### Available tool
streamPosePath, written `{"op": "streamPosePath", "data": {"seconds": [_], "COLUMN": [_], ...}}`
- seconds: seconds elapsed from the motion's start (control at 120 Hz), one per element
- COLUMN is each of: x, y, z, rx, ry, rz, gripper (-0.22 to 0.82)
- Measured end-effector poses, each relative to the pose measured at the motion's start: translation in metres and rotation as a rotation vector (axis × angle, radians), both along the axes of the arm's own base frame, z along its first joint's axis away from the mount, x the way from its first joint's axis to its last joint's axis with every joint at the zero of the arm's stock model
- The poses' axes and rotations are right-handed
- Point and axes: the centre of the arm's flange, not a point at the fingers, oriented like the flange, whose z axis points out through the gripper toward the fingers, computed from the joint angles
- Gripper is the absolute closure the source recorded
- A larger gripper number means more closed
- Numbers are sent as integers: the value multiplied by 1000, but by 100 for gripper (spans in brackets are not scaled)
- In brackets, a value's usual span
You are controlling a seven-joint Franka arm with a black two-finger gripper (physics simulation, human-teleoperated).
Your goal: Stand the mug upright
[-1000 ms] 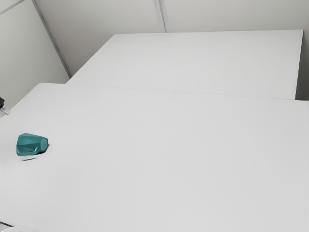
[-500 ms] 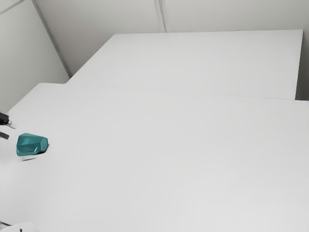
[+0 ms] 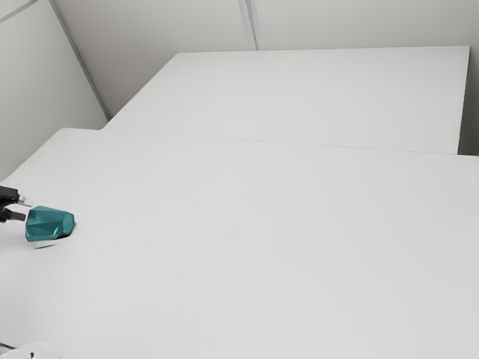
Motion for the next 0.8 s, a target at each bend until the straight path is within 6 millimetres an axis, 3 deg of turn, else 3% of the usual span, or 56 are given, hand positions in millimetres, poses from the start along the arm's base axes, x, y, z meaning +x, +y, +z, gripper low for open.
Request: {"op": "streamPosePath", "data": {"seconds": [0.333,0.483,0.558,0.8], "x": [-1,2,1,1], "y": [-18,-23,-23,-24], "z": [-21,-22,-22,-21], "rx": [-72,-85,-88,-89], "ry": [-81,-93,-96,-101], "rz": [-30,-50,-54,-64], "gripper": [2,5,14,57]}}
